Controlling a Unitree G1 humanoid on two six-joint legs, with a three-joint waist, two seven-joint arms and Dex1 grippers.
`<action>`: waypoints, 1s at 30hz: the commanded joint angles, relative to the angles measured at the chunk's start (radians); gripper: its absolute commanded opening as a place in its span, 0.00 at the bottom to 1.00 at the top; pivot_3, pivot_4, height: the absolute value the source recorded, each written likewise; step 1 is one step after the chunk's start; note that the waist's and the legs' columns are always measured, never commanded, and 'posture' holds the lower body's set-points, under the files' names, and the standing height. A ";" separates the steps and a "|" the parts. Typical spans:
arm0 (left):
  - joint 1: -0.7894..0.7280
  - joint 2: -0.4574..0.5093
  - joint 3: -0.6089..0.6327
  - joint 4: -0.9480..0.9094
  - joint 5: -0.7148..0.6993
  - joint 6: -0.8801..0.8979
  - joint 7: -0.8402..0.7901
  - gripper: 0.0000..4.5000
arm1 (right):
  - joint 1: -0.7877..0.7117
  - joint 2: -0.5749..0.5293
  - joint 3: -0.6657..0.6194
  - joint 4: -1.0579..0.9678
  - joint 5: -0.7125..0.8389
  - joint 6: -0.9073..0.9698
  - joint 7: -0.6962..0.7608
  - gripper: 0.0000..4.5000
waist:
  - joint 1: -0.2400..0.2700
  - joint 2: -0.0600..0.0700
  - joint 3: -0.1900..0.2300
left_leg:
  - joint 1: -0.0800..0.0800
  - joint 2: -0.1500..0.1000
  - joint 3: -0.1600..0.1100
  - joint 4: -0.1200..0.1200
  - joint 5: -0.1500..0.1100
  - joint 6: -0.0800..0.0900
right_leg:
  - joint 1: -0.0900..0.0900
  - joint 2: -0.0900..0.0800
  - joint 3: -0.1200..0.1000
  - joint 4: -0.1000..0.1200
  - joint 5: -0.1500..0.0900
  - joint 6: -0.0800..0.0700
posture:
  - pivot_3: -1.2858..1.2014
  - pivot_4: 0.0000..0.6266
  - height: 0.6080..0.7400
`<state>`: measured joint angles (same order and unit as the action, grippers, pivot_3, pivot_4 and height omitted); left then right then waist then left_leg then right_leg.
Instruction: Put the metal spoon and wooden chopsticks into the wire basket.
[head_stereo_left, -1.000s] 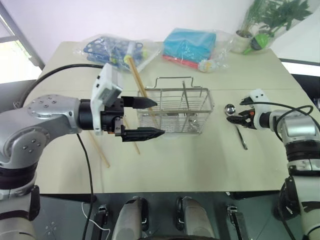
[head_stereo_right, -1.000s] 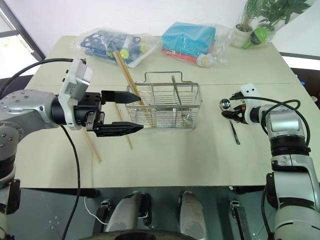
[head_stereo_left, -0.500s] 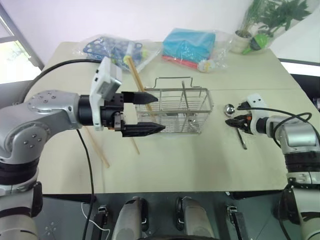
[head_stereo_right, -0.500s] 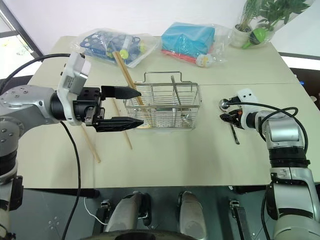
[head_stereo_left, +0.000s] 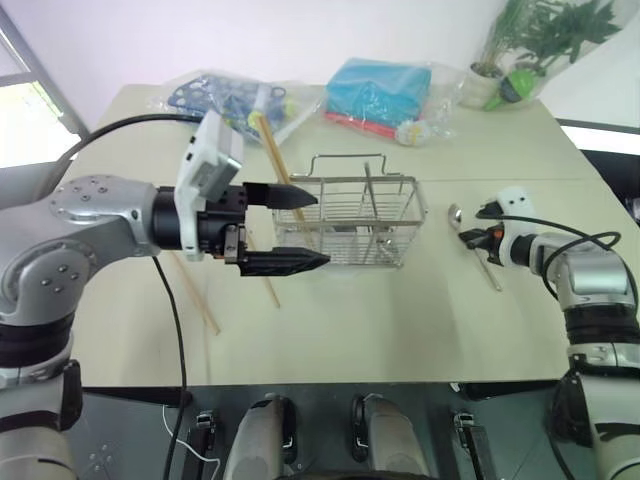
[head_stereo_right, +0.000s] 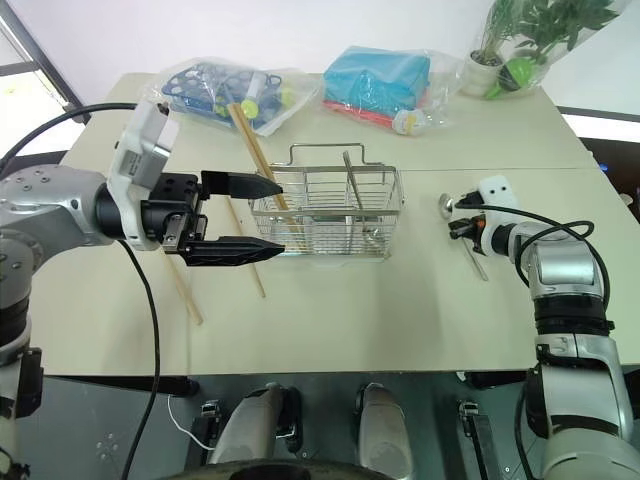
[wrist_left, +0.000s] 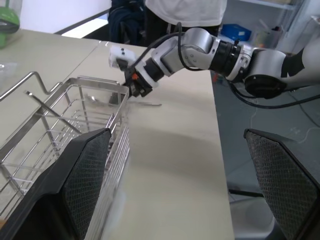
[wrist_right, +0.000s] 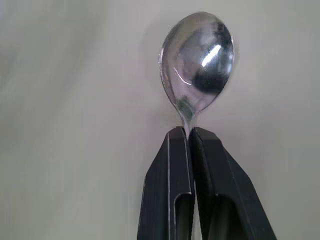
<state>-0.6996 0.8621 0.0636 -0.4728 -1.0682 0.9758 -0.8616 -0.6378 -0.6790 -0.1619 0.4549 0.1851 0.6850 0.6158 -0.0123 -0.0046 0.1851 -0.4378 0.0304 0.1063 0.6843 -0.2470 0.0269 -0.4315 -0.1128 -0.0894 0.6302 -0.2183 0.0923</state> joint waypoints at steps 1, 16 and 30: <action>-0.014 0.001 0.030 0.010 0.019 -0.021 0.005 1.00 | -0.143 0.011 -0.159 -0.001 0.091 -0.126 -0.071 0.01 | -0.001 0.002 0.001 | -0.001 0.000 0.001 0.000 0.000 0.000 | -0.001 0.000 0.001 0.000 0.000 0.000 | 0.52 0.24 0.81; -0.072 -0.036 0.032 0.083 0.091 -0.054 0.015 1.00 | -0.255 0.226 -0.243 -0.494 0.617 0.158 -0.070 0.01 | 0.004 0.002 0.001 | -0.002 0.001 0.000 -0.001 0.000 0.000 | -0.003 0.001 0.001 0.001 0.000 0.000 | 0.52 0.24 0.81; -0.100 -0.046 0.043 0.083 0.088 -0.042 0.027 1.00 | -0.088 0.351 -0.112 -0.601 0.622 0.061 -0.103 0.01 | 0.000 0.002 0.001 | -0.003 0.001 0.000 -0.001 0.000 0.000 | -0.004 0.001 0.001 0.002 0.000 0.000 | 0.52 0.24 0.81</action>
<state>-0.7668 0.8178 0.0663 -0.3818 -0.9718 0.9448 -0.8400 -0.7222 -0.3378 -0.2821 -0.1235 0.8276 0.8057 0.5060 -0.0120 -0.0025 0.1863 -0.4411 0.0317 0.1064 0.6833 -0.2471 0.0271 -0.4360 -0.1114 -0.0884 0.6317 -0.2183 0.0922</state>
